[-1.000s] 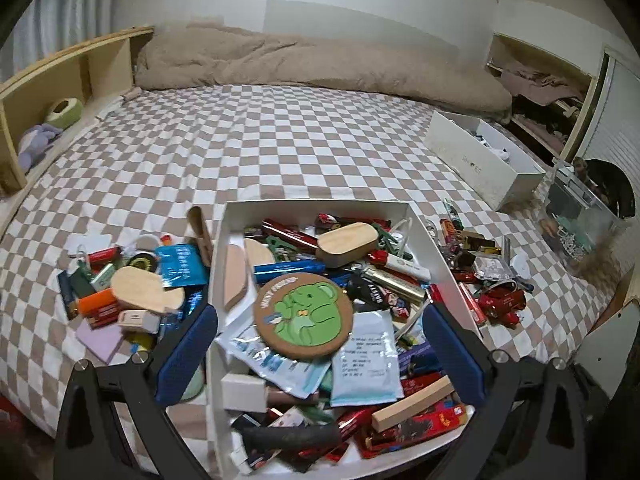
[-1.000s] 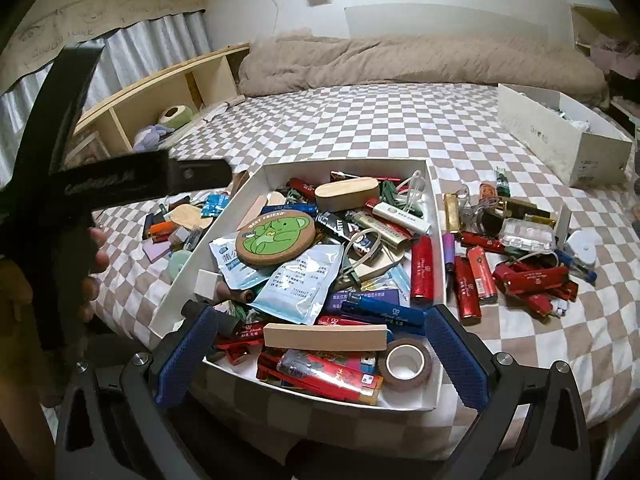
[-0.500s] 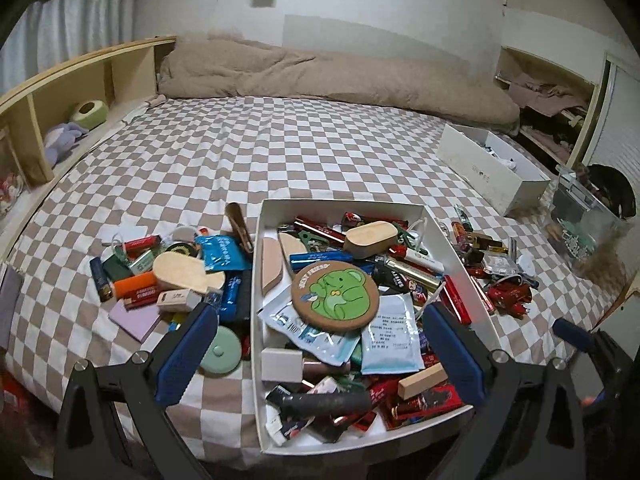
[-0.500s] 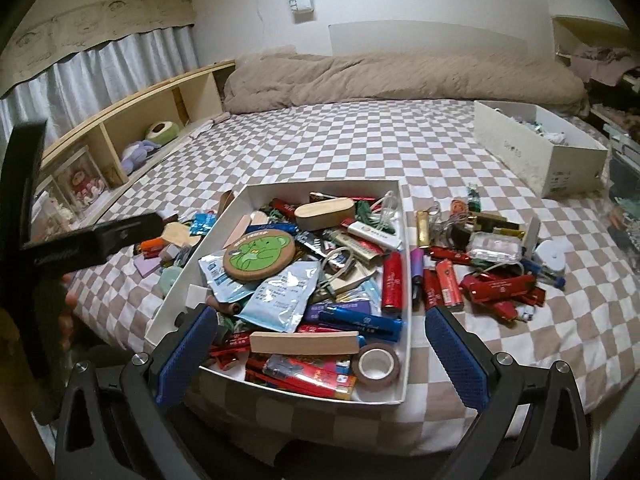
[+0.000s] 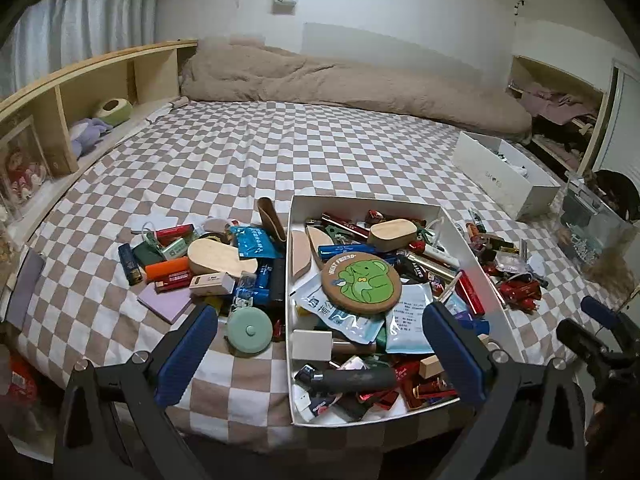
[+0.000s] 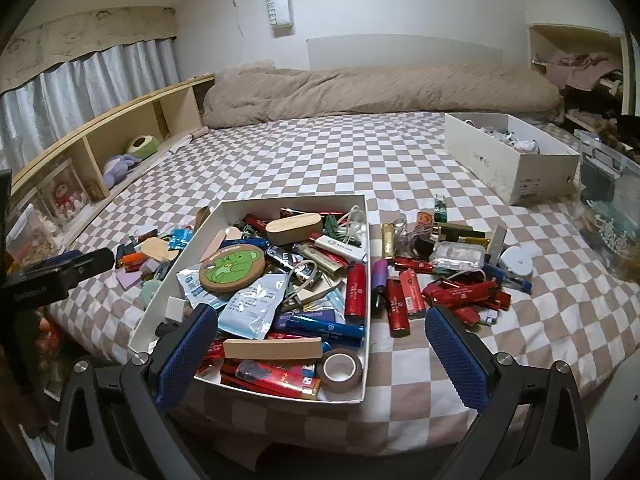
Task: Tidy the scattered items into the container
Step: 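Move the right tool toward the red lighters while the left tool approaches the mint-green tape measure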
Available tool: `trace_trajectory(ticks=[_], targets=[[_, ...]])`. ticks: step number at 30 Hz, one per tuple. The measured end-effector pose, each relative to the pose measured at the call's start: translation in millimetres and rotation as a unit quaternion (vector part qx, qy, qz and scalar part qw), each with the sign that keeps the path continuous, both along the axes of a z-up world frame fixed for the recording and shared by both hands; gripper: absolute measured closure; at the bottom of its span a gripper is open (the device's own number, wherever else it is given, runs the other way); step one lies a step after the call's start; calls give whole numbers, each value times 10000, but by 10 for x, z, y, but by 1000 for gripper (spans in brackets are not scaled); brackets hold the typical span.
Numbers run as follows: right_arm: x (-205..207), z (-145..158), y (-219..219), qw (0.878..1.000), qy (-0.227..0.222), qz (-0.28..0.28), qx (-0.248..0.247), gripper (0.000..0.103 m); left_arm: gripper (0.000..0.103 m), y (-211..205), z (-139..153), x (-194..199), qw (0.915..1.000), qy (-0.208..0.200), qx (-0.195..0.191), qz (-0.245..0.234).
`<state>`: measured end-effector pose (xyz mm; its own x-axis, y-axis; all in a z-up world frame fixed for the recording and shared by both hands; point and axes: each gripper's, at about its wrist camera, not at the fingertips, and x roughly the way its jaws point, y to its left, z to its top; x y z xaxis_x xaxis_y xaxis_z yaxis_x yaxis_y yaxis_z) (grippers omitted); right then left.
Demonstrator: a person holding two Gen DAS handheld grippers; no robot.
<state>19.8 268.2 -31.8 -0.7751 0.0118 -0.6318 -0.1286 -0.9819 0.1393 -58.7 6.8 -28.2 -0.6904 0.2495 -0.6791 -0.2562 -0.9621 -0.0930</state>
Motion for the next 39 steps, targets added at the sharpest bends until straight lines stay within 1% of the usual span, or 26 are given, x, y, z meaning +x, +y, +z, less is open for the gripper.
trace_trajectory(ticks=[8,13,17,23,30,39], targets=[[56,27,32,9996,163,-161,141,0,0,-40,6,76,9999,56,-97,51],[64,32,59,9996,174,-191,109,0,0,-62,16,94,9996,109,-204,142],[49,22,71,9997,134,-185,133,0,0,-72,11,100,9996,108,-203,144],[48,-2,150,9995,79,-242,172,0,0,-130,-42,62,9997,13,-148,201],[49,-101,350,9987,-62,-497,74,0,0,-261,-165,-43,9989,-173,-155,416],[20,-237,614,9964,-274,-805,-29,0,0,-459,-359,-193,9955,-399,-382,765]])
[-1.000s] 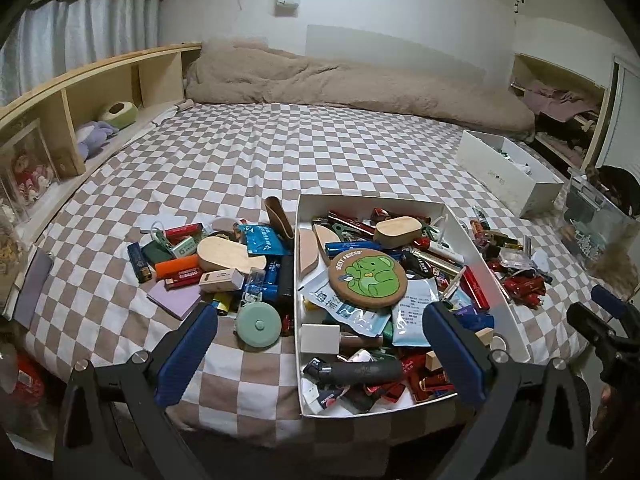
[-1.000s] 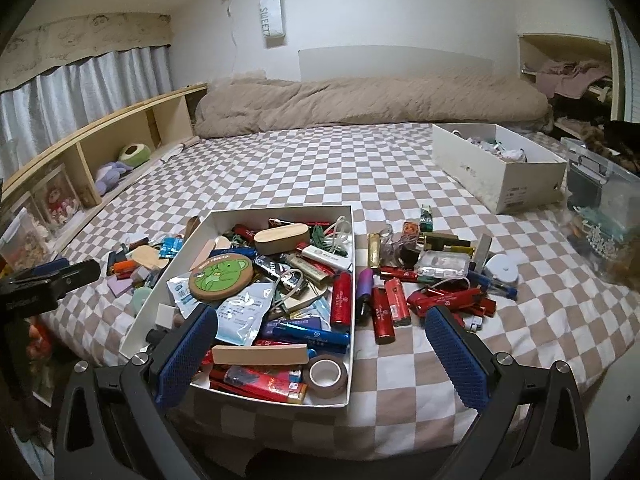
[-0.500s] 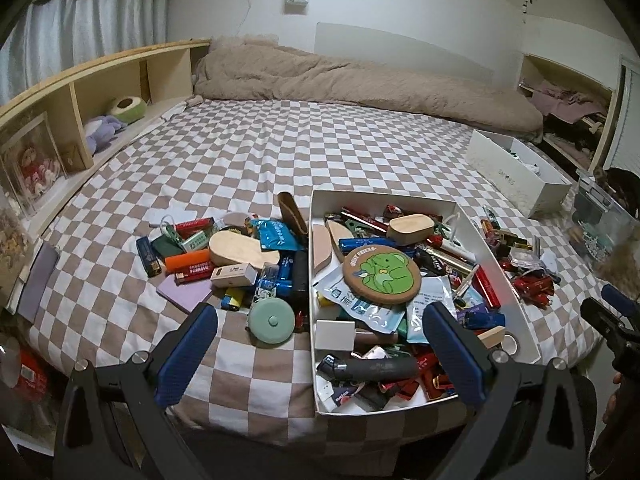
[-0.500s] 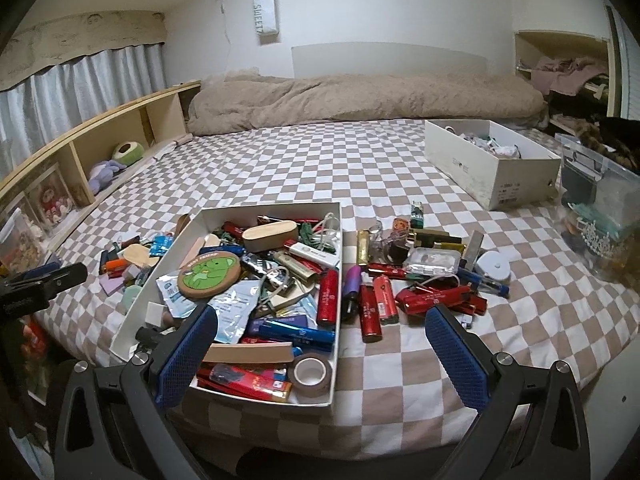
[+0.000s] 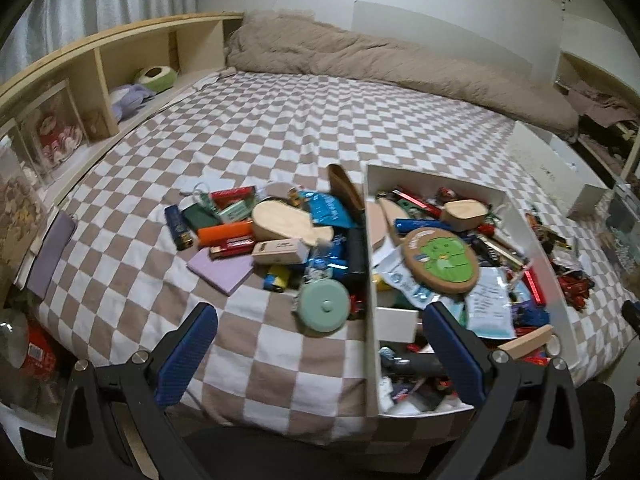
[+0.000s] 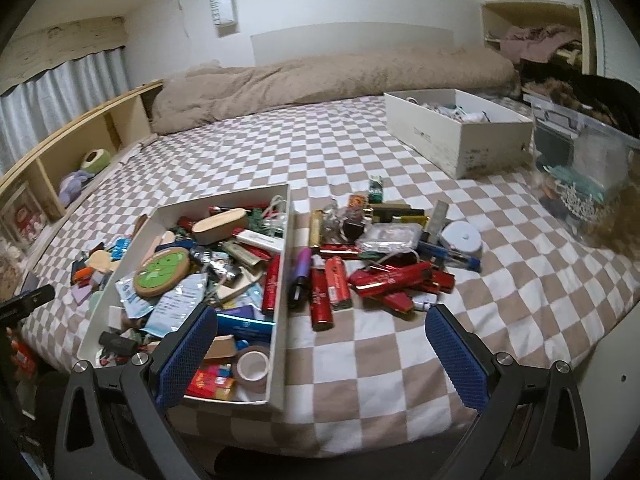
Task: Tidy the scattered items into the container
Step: 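Move the right tool toward the red lighters while the left tool approaches the mint-green tape measure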
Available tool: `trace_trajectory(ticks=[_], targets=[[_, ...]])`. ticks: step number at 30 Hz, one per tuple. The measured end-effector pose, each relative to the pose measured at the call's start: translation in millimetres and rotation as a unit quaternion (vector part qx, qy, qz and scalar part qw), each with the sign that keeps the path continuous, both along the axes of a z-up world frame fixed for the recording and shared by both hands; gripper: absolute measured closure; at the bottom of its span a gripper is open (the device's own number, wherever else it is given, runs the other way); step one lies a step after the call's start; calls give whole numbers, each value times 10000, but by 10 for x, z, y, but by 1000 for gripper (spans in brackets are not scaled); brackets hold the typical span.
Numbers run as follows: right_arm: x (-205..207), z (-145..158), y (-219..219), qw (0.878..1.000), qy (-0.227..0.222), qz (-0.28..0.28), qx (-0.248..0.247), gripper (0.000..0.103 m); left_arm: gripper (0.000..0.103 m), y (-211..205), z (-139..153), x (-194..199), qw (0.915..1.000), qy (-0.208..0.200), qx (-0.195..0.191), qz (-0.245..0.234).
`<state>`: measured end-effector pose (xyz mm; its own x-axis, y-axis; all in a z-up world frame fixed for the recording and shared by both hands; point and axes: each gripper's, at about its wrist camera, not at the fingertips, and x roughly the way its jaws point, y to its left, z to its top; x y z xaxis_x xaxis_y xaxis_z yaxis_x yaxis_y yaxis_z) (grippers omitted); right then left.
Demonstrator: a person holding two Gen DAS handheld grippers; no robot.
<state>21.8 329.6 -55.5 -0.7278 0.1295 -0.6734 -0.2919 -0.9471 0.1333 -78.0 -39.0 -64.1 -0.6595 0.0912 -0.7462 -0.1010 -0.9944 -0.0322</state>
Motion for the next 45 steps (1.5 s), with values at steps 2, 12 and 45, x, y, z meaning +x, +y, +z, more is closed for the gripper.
trace_trajectory(ticks=[2,12,45], targets=[[-14,-39,57,10000,-57,-67,-26,0,0,-36,-48,-29,9999,-44,-88,62],[-110,-274,342,9982,-472,-346,-129,0,0,-200,-352,-179,9981,-429,-370,259],[-948,-874,632,9830,-1548,151,977,0,0,-210,-823,-569,9912,-1293,-270,47]])
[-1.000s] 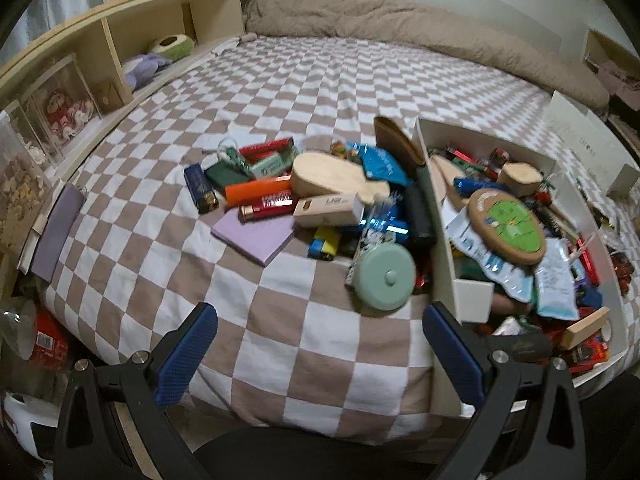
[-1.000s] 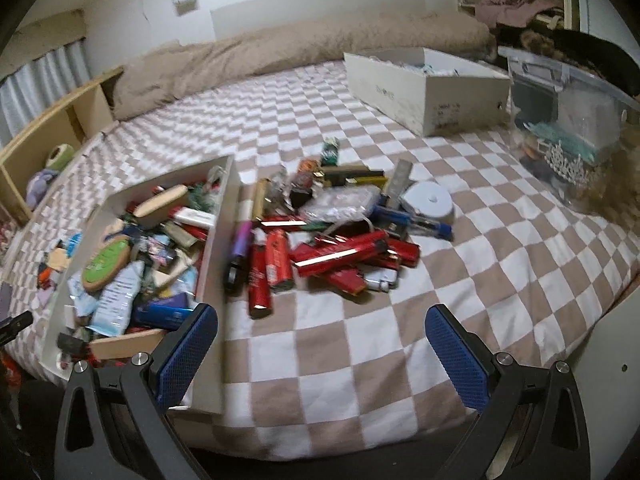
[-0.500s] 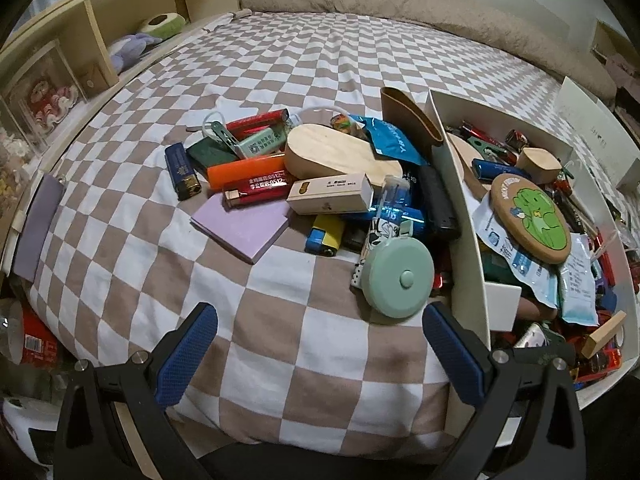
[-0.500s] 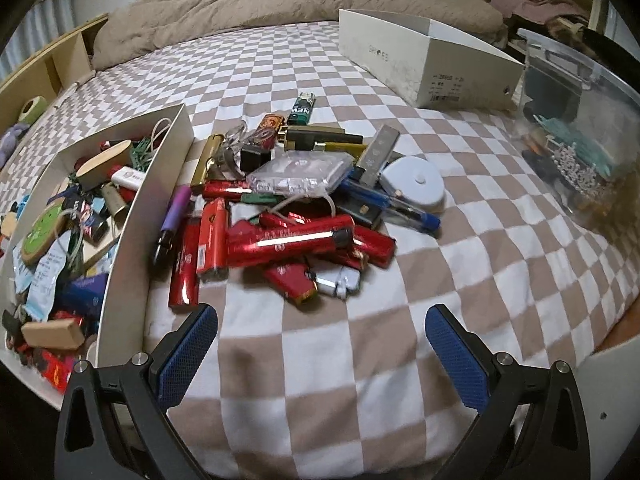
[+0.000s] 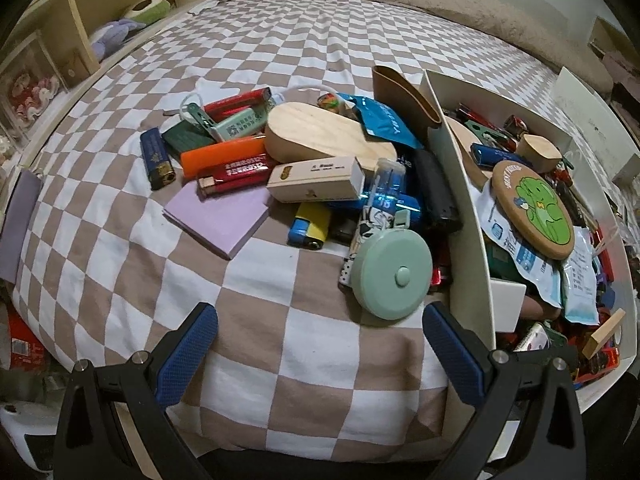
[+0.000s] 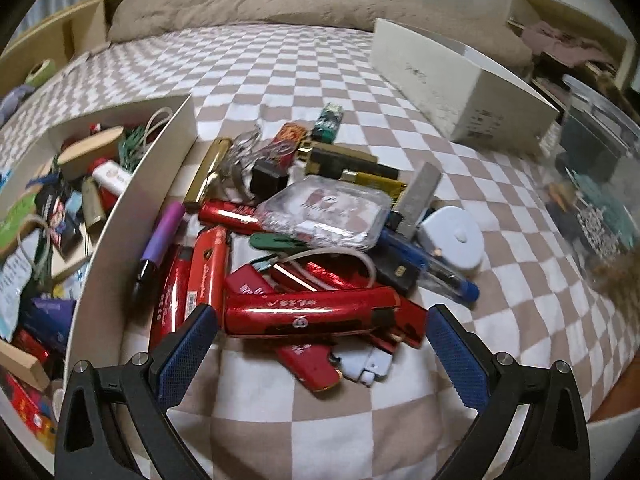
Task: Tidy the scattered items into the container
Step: 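Move the right tool toward the red lighters while the left tool approaches the mint-green tape measure, then close the right tool on a red lighter while the left tool grasps the mint-green tape measure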
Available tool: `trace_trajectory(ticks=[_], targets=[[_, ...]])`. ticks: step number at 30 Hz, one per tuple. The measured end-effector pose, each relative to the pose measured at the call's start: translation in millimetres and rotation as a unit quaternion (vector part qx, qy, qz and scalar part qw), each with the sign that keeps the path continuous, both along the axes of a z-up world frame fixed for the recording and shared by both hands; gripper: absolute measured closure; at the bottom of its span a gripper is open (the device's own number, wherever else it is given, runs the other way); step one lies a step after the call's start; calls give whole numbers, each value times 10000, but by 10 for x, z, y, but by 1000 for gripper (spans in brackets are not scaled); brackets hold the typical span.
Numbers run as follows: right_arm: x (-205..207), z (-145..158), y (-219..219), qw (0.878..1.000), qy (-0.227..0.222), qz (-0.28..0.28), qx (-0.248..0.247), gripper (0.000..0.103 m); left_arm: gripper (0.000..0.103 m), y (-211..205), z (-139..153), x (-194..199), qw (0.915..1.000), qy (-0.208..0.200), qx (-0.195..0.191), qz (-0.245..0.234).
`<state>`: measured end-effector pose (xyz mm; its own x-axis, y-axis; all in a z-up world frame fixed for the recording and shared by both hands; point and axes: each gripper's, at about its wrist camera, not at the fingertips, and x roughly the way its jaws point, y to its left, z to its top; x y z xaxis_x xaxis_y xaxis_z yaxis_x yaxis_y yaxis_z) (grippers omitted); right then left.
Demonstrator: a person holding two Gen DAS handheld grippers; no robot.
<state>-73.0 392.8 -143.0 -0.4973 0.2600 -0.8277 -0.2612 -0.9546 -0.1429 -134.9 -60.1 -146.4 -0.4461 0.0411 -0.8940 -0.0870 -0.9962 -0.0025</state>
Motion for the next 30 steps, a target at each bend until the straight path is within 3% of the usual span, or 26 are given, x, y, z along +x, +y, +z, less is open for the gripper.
trace_trajectory(ticks=[8,11,17,20,30], targets=[[39,-45,44,9996,218,-173,-60,1,0,98,-42,-122,9996,-141,131,-209],[57,-43,41,9994,277,-226,-41,19,0,127,-53,-161,9997,-144,85,-184],[64,-43,22,9993,286,-217,41,19,0,143,-93,-241,9999,-111,62,-65],[69,-47,37,9992,309,-234,-15,19,0,92,-128,-269,9998,-101,-160,54],[74,-52,49,9990,334,-262,-103,19,0,-350,-100,-345,9966,74,-393,716]])
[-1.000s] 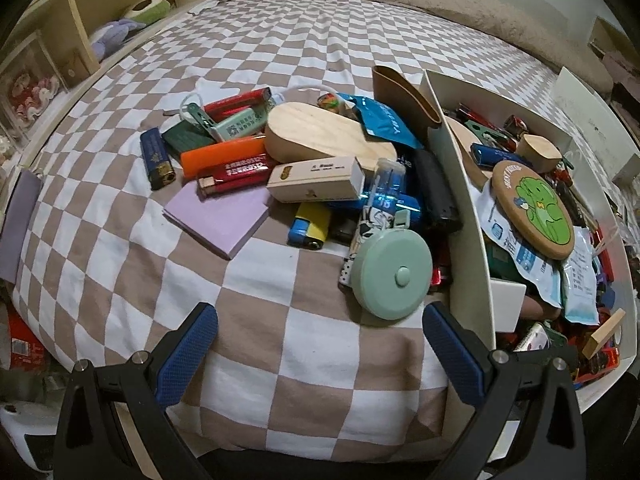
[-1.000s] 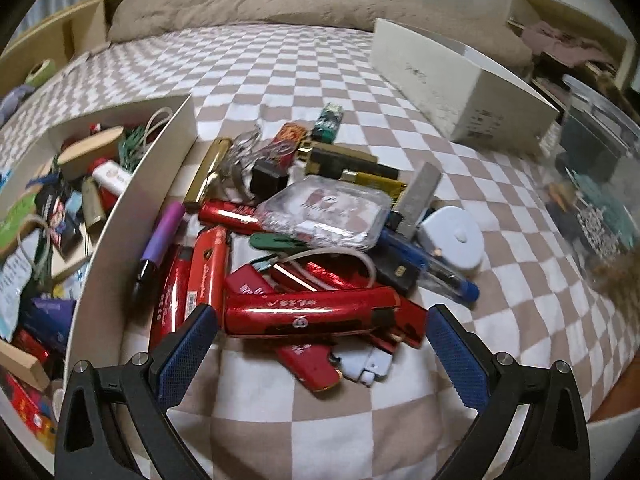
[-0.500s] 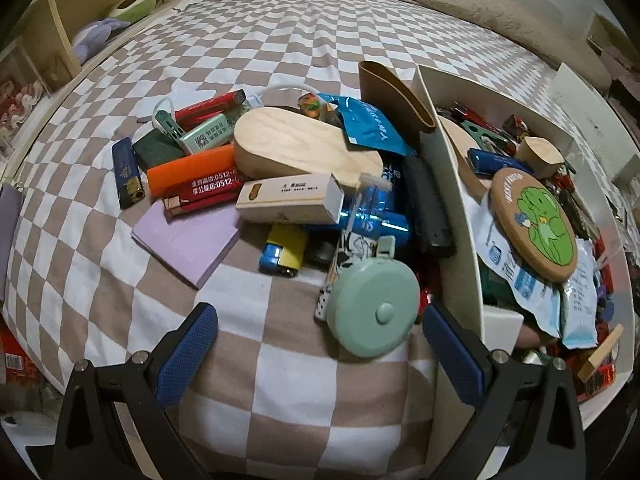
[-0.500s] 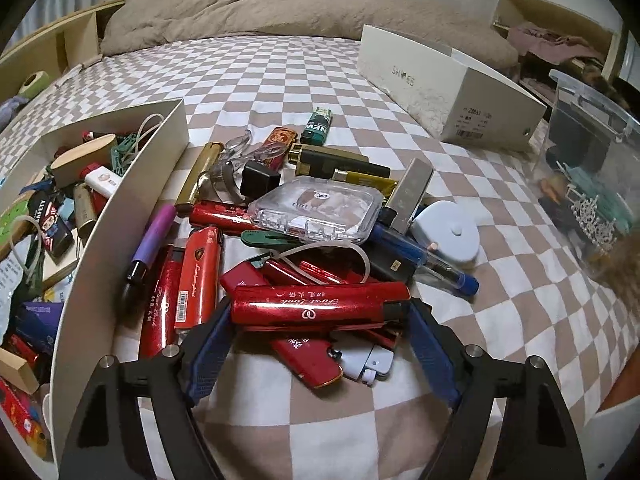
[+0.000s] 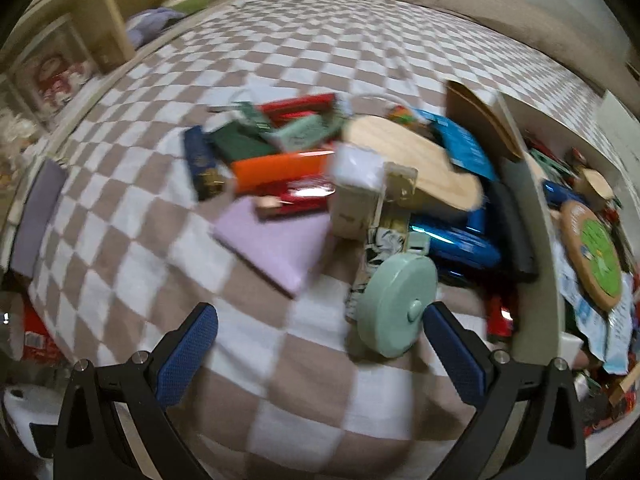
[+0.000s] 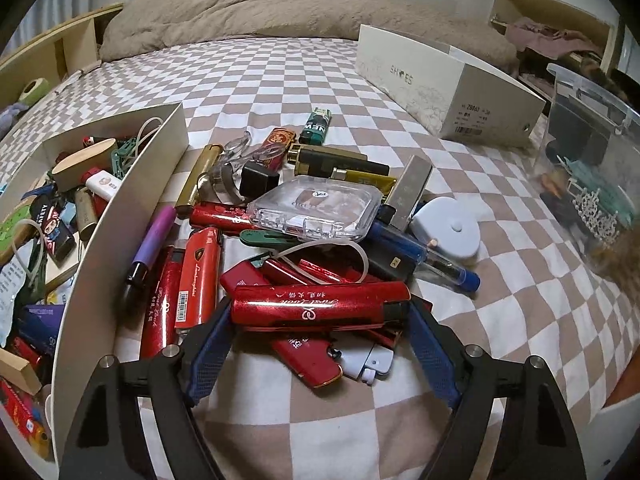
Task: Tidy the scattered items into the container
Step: 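Close the right tool on a red lighter while the left tool grasps the mint-green tape measure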
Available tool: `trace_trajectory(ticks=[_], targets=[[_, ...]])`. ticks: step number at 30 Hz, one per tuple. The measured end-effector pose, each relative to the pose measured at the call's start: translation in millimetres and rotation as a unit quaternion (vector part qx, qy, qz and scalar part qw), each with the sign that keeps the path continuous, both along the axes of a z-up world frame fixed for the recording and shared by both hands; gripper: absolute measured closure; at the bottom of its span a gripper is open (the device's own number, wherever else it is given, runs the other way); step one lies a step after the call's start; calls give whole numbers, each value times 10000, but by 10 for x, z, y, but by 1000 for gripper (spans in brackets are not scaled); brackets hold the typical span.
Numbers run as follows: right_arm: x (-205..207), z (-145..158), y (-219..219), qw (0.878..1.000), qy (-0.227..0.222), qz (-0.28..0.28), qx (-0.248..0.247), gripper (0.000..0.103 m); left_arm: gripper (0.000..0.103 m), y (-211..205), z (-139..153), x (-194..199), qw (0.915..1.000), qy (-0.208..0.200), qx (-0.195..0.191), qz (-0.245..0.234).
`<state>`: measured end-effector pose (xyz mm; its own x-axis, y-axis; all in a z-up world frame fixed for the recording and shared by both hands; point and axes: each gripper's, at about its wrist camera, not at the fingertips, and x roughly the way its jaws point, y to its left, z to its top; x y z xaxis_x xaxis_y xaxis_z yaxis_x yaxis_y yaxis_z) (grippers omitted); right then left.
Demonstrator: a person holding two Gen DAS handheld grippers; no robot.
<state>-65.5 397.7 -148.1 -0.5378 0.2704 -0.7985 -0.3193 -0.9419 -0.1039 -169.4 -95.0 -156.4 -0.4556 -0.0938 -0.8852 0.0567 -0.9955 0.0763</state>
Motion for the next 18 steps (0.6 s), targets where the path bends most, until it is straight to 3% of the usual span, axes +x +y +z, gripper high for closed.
trace_trajectory(ticks=[7,12,16,18], targets=[[19,-9,29,9998,63,-55,-156,19,0,-196,26,-55,9991,138,-361,195],[63,9,82,9993,185,-114,-302,20,0,-10,108,49,9979,483,-230,-371],[89,10,143,9983,267,-176,-497,20,0,195,156,53,9931,638,-531,-825],[87,12,142,9982,275,-182,-496,20,6,322,127,71,9912,574,-692,-970]])
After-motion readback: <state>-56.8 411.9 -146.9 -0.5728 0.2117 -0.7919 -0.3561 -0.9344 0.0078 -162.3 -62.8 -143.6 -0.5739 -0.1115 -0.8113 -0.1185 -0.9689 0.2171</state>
